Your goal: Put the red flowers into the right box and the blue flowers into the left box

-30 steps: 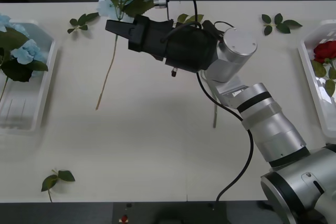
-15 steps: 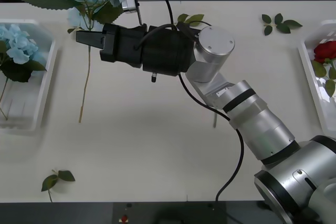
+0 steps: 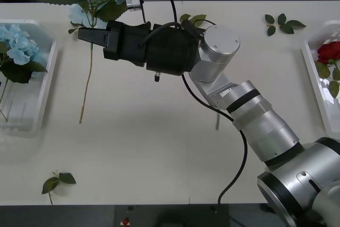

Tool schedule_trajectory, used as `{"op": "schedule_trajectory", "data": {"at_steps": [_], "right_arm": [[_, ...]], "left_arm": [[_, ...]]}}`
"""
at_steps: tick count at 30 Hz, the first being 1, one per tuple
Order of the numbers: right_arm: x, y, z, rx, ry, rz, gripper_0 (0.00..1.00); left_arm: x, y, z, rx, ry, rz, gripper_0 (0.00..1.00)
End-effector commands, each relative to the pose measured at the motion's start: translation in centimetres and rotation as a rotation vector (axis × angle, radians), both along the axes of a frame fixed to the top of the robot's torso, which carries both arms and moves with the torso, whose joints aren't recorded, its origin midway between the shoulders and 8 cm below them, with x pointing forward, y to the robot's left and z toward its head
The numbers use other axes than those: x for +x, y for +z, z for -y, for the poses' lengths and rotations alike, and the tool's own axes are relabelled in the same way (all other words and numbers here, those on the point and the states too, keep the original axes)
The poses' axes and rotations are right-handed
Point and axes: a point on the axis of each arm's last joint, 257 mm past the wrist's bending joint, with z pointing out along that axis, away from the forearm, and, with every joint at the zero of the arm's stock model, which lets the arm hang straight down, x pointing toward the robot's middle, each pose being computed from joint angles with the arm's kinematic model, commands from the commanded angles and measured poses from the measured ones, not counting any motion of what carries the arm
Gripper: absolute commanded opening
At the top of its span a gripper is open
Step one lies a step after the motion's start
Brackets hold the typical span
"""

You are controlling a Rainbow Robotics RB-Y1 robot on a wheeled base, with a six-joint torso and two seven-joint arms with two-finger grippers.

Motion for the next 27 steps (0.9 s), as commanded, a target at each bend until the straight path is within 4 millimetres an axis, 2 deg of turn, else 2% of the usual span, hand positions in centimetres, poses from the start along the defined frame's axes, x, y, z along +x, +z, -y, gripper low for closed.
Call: {"op": "schedule_trajectory", "data": {"at_steps": [1, 6, 17, 21, 27], "right_arm": [[-0.2, 1.9, 0.0, 0.016, 0.002, 0.070, 0.00], [-0.1, 2.0, 0.1, 0.017, -0.002, 0.072, 0.00], [-0.1, 2.0, 0.1, 0.018, -0.001, 0.072, 0.00], [-0.1, 1.9, 0.1, 0.016, -0.001, 0.072, 0.00], [-0.1, 1.9, 0.2, 0.014, -0.002, 0.075, 0.00]], "left_arm": [[-0.6, 3.2, 1.8, -0.001, -0.155, 0.025, 1.00], [-2.3, 4.1, 5.6, -0.096, -0.312, 0.018, 1.00], [-7.1, 7.7, 17.6, -0.488, -0.656, 0.015, 1.00], [-9.1, 9.1, 21.7, -0.697, -0.760, -0.004, 1.00], [-10.6, 10.2, 25.2, -0.803, -0.871, -0.040, 1.00]]}}
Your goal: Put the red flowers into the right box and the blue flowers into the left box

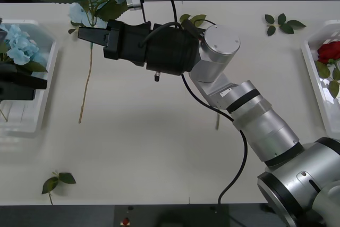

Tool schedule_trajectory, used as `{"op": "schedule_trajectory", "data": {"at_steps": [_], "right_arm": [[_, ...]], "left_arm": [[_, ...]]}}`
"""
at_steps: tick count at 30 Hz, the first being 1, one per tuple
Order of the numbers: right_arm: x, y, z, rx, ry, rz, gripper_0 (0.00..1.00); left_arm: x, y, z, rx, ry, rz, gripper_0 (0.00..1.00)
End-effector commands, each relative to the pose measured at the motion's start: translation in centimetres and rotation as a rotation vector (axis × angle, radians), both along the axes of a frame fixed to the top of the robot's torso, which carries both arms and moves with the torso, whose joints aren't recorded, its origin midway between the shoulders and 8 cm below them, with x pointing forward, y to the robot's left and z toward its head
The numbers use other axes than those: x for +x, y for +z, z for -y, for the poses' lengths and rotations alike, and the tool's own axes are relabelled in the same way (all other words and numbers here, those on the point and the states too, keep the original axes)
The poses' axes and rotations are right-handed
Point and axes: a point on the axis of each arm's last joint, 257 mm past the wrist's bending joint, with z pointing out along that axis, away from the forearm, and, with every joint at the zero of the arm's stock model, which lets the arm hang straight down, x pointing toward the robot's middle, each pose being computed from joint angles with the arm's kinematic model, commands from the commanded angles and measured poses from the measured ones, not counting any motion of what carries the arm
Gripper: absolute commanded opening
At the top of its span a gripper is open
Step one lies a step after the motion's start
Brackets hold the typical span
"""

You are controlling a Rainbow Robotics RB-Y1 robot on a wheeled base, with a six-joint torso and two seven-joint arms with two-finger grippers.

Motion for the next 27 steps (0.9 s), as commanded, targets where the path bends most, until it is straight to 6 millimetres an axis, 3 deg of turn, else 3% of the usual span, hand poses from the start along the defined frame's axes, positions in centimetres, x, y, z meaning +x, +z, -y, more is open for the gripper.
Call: {"op": "schedule_trajectory", "data": {"at_steps": [1, 15, 24, 25, 26, 27], "right_arm": [[-0.1, 1.7, 0.1, 0.007, -0.001, 0.075, 0.00], [-0.2, 1.8, 0.1, 0.009, 0.001, 0.078, 0.00], [-0.2, 1.8, 0.1, 0.009, 0.000, 0.081, 0.00], [-0.2, 1.8, 0.1, 0.009, 0.000, 0.081, 0.00], [-0.2, 1.8, 0.1, 0.009, 0.000, 0.083, 0.00], [-0.2, 1.8, 0.1, 0.009, 0.000, 0.083, 0.00]], "left_arm": [[-0.1, 2.8, 1.6, -0.016, -0.089, 0.080, 1.00], [1.3, 2.5, 8.7, -0.113, -0.173, 0.115, 1.00], [1.4, 2.3, 10.8, -0.132, -0.200, 0.121, 1.00], [1.4, 2.2, 11.0, -0.133, -0.205, 0.118, 0.74], [1.3, 2.2, 11.0, -0.132, -0.205, 0.116, 0.59], [1.4, 2.1, 11.0, -0.130, -0.204, 0.116, 0.02]]}}
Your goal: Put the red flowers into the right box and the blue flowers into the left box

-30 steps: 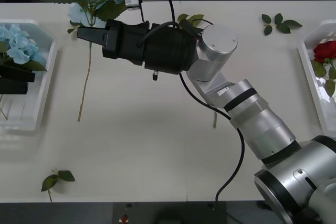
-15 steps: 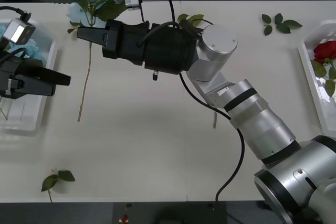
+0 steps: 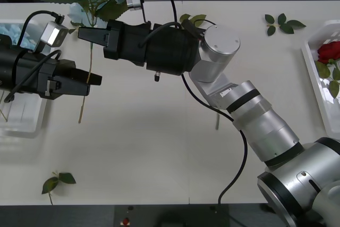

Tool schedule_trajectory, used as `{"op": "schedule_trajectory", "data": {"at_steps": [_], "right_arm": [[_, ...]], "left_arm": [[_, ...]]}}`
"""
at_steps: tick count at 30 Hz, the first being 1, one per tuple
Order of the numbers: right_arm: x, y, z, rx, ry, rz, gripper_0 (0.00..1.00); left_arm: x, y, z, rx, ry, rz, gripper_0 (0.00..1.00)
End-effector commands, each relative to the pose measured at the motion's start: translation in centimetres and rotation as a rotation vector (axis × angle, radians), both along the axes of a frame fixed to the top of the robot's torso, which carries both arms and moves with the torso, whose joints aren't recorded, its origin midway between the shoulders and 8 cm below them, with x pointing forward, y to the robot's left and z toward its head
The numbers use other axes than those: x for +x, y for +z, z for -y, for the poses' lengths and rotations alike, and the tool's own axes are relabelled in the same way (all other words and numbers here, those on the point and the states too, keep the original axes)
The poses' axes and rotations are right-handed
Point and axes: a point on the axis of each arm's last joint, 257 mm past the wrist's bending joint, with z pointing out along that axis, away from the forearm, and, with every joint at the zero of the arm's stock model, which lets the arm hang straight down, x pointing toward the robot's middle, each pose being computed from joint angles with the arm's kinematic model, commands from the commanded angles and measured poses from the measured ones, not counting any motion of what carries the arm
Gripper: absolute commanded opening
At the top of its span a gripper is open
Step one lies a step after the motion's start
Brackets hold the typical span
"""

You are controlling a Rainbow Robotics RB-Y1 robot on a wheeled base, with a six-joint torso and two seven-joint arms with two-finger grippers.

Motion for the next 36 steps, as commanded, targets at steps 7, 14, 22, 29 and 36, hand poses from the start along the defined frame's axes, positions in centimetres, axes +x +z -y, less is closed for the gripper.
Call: {"op": "schedule_trajectory", "data": {"at_steps": [7, 14, 22, 29, 36], "right_arm": [[-0.18, 1.80, 0.14, 0.009, 0.000, 0.083, 0.00], [-0.20, 1.89, 0.16, 0.013, 0.001, 0.082, 0.00], [-0.20, 1.89, 0.16, 0.012, 0.000, 0.085, 0.00], [0.27, 1.96, 0.40, 0.014, -0.015, 0.080, 0.63], [0.50, 1.91, 0.86, 0.009, -0.018, 0.087, 0.86]], "left_arm": [[0.34, 1.61, 0.35, 0.006, -0.029, 0.100, 0.00], [0.33, 1.64, 0.31, 0.004, -0.028, 0.099, 0.00], [0.37, 1.97, 0.29, -0.004, -0.026, 0.101, 0.00], [0.33, 2.08, 0.31, -0.008, -0.027, 0.099, 0.00], [0.72, 2.29, -0.08, -0.002, -0.007, 0.095, 0.00]]}}
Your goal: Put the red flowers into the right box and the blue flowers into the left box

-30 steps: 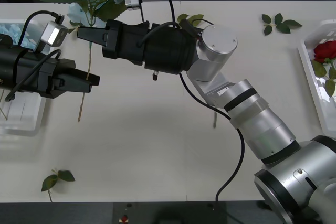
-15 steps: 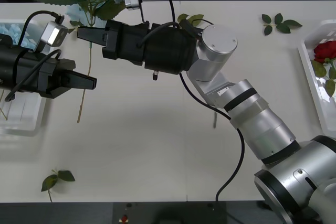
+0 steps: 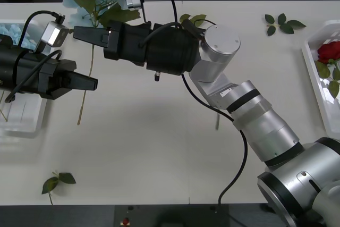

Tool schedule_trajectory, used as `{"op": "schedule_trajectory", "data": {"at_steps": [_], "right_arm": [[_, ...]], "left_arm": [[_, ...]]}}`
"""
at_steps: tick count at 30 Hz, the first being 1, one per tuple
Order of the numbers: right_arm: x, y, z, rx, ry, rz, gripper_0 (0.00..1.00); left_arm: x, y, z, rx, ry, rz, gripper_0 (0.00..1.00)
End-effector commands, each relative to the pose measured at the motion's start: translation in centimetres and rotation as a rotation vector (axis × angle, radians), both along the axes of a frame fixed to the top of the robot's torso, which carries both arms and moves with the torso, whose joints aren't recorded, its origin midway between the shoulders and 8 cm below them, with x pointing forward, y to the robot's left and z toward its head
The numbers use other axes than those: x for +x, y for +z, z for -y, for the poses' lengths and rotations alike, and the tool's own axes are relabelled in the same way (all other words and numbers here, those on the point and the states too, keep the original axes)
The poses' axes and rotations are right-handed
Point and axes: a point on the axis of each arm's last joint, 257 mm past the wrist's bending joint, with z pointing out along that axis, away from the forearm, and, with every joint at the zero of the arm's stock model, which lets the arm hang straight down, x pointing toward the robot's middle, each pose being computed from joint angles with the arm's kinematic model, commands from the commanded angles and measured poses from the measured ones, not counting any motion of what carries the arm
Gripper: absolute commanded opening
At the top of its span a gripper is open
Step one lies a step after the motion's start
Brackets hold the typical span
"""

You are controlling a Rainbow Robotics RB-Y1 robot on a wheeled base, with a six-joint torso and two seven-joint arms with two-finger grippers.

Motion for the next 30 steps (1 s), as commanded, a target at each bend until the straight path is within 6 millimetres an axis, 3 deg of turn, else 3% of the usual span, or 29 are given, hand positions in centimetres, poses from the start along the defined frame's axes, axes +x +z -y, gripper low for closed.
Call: {"op": "schedule_trajectory", "data": {"at_steps": [1, 8, 14, 18, 25, 30], "right_arm": [[0.4, 1.9, 0.8, 0.009, -0.011, 0.063, 0.88], [0.7, 2.1, 1.1, 0.015, -0.018, 0.066, 0.96], [0.9, 2.1, 1.6, 0.012, -0.020, 0.070, 0.97], [1.3, 1.3, 3.1, -0.032, -0.013, 0.079, 0.97], [4.0, -4.6, 10.5, -0.363, -0.030, 0.071, 0.96], [6.5, -8.1, 19.3, -0.652, -0.101, -0.025, 0.97]], "left_arm": [[0.9, 2.2, -0.5, 0.009, 0.003, 0.097, 0.00], [3.0, 2.7, -4.3, 0.110, 0.111, 0.136, 0.00], [5.5, 3.7, -8.8, 0.209, 0.254, 0.193, 0.00], [7.0, 4.2, -12.4, 0.288, 0.359, 0.224, 0.00], [8.6, 4.8, -19.8, 0.473, 0.540, 0.244, 0.00], [8.9, 5.4, -26.3, 0.654, 0.677, 0.246, 0.00]]}}
